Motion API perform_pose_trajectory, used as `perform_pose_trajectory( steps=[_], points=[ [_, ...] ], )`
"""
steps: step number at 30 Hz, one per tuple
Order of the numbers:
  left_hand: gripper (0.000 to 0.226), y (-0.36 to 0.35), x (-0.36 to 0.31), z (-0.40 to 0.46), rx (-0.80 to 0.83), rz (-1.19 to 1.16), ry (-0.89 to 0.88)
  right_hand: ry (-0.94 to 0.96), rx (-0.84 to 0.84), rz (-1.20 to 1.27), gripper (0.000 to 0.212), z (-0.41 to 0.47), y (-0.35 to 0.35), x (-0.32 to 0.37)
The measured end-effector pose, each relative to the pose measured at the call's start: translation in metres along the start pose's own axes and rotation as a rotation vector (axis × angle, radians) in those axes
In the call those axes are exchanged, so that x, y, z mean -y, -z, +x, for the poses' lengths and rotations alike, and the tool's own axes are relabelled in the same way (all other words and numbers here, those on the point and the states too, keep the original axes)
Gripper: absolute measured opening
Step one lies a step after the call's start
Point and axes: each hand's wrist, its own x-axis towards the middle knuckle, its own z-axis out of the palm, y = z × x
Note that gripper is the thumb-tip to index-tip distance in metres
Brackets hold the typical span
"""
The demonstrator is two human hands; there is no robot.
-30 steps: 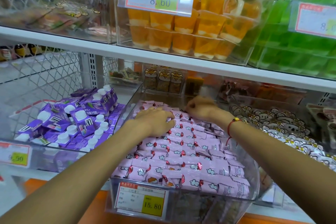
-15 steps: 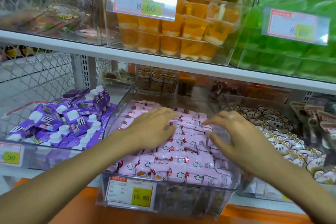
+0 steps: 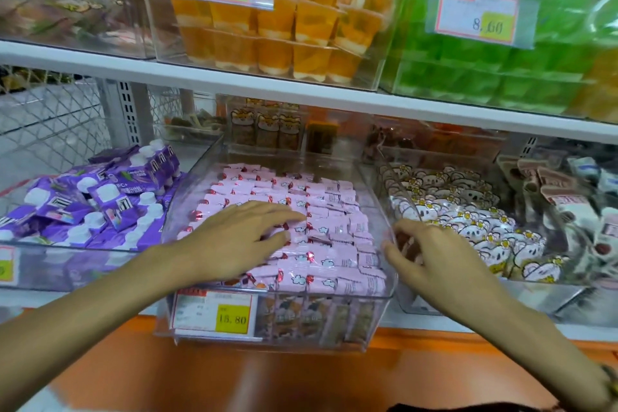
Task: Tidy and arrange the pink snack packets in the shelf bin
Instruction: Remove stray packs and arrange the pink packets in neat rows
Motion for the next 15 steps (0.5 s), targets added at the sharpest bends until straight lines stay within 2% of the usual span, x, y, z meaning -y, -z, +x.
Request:
perform_pose_trajectory(
  steps=[1,3,5,9,12,15],
  points=[
    [0.042,0.001,-0.003,-0.002,-0.053,0.007,0.004,-0.016,0.004,-0.016,0.019,0.001,0.001,0.000],
    [0.047,0.003,-0.009,-0.009,-0.171,-0.013,-0.016,-0.024,-0.063,-0.047,0.034,0.002,0.004,0.001],
    [0.052,0.005,-0.018,-0.017,-0.210,-0.076,-0.076,0.098,-0.128,-0.053,0.040,0.004,0.009,0.009],
    [0.050,0.001,-0.030,-0.029,-0.064,0.010,-0.193,0.380,0.119,-0.130,0.038,0.009,0.006,0.030],
    [0.052,0.000,-0.030,-0.030,-0.029,0.022,-0.178,0.384,0.228,-0.031,0.040,0.011,0.003,0.025],
    [0.049,0.001,-0.032,-0.029,-0.047,-0.005,-0.154,0.396,0.237,0.072,0.031,0.012,0.001,0.016]
  ],
)
